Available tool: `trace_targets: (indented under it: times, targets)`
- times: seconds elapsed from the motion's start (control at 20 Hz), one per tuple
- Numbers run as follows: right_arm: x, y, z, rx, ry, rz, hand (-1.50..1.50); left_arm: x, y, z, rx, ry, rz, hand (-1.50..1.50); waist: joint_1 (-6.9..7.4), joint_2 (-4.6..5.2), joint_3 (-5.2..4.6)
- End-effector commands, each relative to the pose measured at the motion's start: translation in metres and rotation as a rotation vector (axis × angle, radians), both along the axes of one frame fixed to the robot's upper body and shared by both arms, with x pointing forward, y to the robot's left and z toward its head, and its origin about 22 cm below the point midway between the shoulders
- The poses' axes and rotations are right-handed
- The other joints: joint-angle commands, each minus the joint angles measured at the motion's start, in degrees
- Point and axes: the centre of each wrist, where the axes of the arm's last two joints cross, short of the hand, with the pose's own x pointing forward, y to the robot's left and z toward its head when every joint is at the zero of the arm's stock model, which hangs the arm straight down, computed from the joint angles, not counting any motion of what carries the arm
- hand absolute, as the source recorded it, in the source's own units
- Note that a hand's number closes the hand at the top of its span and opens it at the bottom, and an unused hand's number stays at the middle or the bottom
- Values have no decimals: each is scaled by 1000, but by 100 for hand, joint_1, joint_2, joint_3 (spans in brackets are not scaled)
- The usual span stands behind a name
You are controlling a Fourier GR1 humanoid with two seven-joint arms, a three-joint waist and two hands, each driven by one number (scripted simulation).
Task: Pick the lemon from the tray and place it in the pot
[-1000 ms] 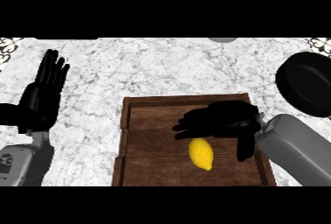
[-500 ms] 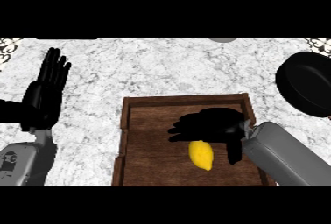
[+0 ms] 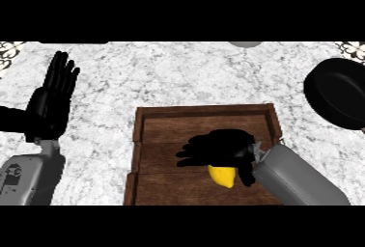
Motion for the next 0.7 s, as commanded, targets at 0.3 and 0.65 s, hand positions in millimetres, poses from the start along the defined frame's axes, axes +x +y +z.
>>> trace_targets:
  times: [0.3,0.65]
  targets:
    - [-26,8,-34,92,21,203,150,0,5,2,-15,5,-14,0,-5,18,19]
    - [-18,14,-24,126,-39,182,150,-11,1,5,-6,-9,-4,0,4,13,19]
